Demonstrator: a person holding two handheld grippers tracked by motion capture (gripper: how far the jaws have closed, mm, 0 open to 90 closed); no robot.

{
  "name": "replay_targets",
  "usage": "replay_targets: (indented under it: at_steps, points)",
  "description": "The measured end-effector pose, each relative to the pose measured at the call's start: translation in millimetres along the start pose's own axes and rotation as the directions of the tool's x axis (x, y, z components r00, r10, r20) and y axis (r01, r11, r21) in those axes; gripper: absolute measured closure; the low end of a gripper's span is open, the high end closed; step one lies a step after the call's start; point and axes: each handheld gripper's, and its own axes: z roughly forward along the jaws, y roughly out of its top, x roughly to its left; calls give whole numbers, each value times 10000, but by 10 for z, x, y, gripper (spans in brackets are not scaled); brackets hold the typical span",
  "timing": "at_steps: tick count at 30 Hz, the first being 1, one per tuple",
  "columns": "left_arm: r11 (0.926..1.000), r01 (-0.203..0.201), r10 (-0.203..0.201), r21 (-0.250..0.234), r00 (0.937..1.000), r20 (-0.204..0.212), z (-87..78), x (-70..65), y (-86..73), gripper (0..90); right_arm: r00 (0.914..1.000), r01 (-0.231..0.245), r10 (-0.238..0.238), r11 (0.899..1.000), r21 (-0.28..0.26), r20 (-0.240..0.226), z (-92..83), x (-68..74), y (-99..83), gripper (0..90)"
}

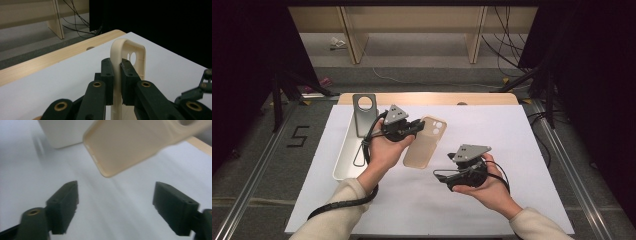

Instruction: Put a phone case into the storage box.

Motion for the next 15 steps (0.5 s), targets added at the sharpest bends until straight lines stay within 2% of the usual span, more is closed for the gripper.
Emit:
replay_targets:
  at_steps: [9, 11, 15]
  points:
    - [9982, -163, 152, -584, 9997, -178, -182, 138, -9, 822, 9948, -946, 969, 9932, -684, 313, -143, -175, -81, 164]
    - [9974, 3, -17, -727, 9998, -194, -223, 172, -7, 822, 9933, -1055, 1086, 9916, -753, 394, -165, -194, -99, 164]
    - [9945, 86, -107, -1043, 9997, -198, -304, 236, 15, 823, 9909, -1245, 1287, 9878, -936, 401, -201, -224, -117, 164]
